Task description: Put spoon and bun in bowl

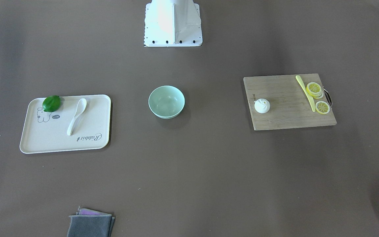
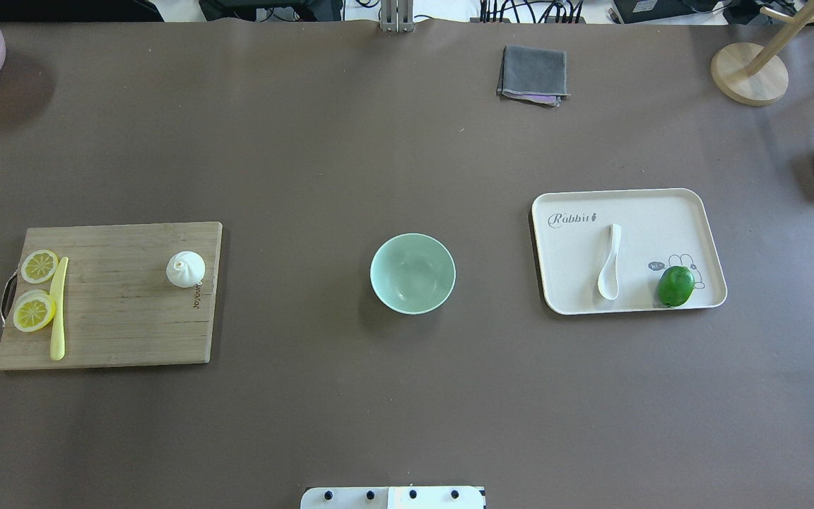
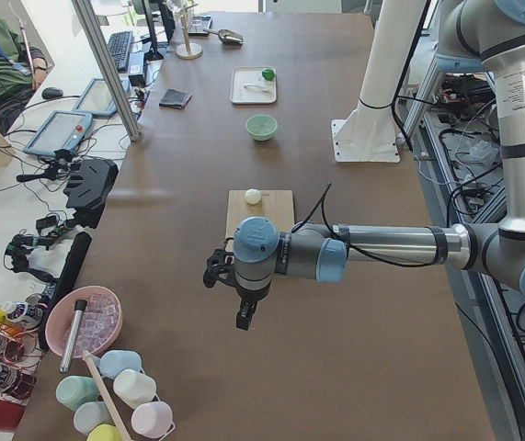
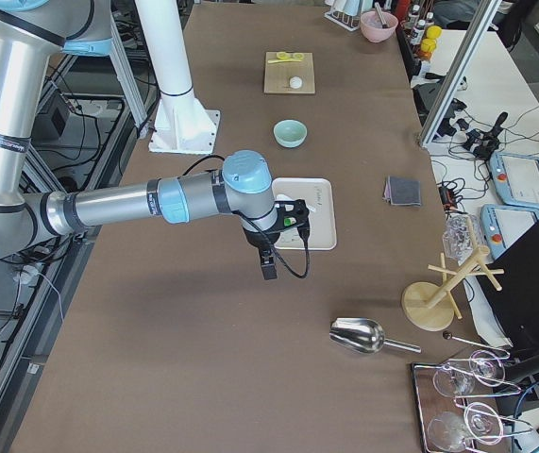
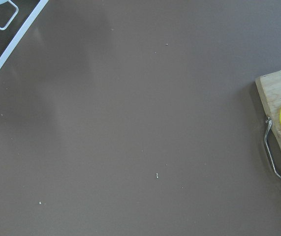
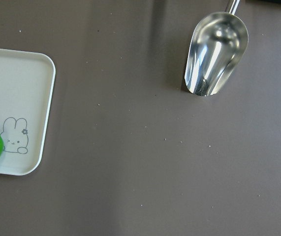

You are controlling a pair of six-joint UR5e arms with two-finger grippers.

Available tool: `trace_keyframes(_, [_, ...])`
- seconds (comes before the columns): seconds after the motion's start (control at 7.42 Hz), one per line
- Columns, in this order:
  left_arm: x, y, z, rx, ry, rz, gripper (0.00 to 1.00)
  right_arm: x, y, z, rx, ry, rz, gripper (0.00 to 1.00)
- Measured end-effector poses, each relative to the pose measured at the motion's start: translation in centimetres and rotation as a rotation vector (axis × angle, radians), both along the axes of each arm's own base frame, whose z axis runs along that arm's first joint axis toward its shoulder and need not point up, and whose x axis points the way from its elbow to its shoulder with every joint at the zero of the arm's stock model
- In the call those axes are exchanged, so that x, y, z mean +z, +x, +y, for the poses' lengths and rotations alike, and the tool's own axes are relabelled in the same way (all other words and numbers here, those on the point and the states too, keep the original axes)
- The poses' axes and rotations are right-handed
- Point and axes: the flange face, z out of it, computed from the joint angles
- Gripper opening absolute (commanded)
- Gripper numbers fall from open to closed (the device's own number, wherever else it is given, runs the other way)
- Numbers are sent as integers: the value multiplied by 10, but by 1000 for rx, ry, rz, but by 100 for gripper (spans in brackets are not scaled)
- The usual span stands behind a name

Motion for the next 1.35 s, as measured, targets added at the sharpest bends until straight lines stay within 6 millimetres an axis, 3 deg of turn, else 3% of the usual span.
trace_keyframes(0.54, [-6,2,-2,5,26,22,99,-2,0,-1,2,8,-1,100])
trace_keyframes(0.94, [-40,3,-36,4,166,32,99,-15,-2,-13,15,22,-10,100])
trace_keyframes(1.21, [-52,4,-50,8,297,56,99,-41,-25,-39,54,0,-37,100])
trace_keyframes(1.35, [-54,6,-50,11,329,77,99,-60,-52,-56,65,-21,-51,100])
